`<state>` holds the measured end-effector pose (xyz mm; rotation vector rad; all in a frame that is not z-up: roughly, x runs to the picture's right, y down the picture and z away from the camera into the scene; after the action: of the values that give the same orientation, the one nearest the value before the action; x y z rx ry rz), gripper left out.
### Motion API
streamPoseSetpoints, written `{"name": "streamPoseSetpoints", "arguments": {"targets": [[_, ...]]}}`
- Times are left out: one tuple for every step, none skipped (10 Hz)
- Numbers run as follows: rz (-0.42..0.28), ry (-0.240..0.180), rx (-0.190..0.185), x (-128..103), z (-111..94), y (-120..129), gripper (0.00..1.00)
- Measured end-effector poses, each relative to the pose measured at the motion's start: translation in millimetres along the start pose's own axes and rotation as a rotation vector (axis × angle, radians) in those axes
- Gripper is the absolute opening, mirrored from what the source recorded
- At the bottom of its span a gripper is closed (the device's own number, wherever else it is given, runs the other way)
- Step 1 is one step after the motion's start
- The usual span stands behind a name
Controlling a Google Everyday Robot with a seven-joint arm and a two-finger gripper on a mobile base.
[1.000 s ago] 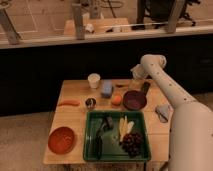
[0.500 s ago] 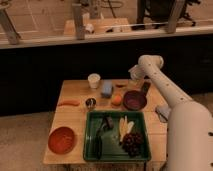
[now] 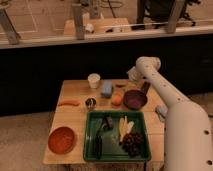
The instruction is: Place fork in table surface
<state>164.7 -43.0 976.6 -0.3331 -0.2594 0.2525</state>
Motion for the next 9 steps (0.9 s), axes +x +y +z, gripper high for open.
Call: {"name": "streamPoseSetpoints", "arguments": {"targets": [[0.000, 0.001, -0.004, 1, 3, 2, 0.80], [0.001, 0.004, -0.009, 3, 7, 4, 0.80], [0.003, 0.008, -0.013, 6, 9, 6, 0.80], [0.003, 0.013, -0.019, 9, 13, 8, 0.80], [0.005, 0.017, -0.021, 11, 14, 9, 0.80], [0.006, 0.023, -0.024, 15, 15, 10, 0.80], [0.009, 0.028, -0.026, 19, 16, 11, 0.80], [0.012, 0.036, -0.030, 23, 17, 12, 0.80], [0.017, 0.043, -0.032, 29, 18, 13, 0.80]]}}
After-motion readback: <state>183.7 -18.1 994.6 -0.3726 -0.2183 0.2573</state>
